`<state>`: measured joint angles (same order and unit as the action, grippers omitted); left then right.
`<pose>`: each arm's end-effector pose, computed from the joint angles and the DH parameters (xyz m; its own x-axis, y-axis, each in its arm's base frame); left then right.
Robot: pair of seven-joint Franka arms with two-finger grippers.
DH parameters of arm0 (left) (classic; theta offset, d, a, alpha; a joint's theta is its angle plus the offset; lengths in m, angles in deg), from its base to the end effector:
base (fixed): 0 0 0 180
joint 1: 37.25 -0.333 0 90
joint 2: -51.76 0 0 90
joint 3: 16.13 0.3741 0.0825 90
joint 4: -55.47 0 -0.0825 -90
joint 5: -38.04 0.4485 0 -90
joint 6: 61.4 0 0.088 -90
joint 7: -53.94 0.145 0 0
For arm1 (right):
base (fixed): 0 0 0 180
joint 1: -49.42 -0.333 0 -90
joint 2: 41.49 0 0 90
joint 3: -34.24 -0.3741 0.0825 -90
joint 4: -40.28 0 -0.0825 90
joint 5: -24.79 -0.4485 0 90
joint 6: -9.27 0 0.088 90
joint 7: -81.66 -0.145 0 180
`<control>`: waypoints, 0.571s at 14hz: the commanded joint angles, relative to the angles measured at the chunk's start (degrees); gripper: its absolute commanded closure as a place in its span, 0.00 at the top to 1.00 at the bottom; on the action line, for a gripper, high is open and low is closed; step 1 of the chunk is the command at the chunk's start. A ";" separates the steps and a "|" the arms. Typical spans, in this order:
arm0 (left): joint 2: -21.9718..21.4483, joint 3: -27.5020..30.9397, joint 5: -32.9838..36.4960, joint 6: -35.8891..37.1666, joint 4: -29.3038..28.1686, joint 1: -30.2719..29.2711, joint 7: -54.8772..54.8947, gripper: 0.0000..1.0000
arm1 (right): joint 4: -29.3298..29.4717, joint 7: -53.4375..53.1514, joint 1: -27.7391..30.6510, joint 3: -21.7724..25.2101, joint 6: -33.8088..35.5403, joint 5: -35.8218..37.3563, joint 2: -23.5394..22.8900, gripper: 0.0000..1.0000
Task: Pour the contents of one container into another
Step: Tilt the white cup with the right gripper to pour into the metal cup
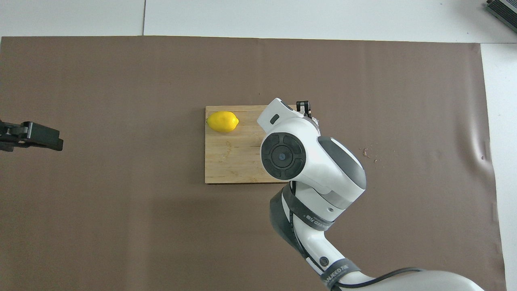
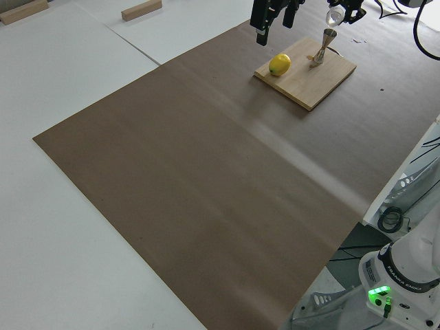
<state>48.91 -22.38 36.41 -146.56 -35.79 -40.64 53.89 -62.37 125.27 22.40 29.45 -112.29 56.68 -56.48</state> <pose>0.5885 -0.0354 0.6558 0.9971 -0.0509 -0.0570 -0.0497 -0.9985 0.0230 0.6311 0.3389 0.4095 0.0328 0.9513 -0.3065 0.9414 0.0736 0.3292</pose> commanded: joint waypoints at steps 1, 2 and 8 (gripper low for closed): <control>-0.66 -0.25 -0.30 0.52 -0.67 -0.47 -0.30 1.00 | -2.02 0.95 0.04 -0.30 -1.13 3.77 1.28 0.00; -0.66 -0.16 -0.30 0.52 -0.67 -0.47 -0.30 1.00 | -2.02 1.04 0.04 -0.30 -1.22 4.31 1.28 0.00; -0.66 -0.25 -0.30 0.61 -0.67 -0.47 -0.30 1.00 | -1.23 0.95 -0.05 -0.30 -1.39 7.13 1.10 0.00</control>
<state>48.91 -22.38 36.41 -146.53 -35.79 -40.64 53.89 -62.89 125.28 21.99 29.44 -112.84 62.18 -56.26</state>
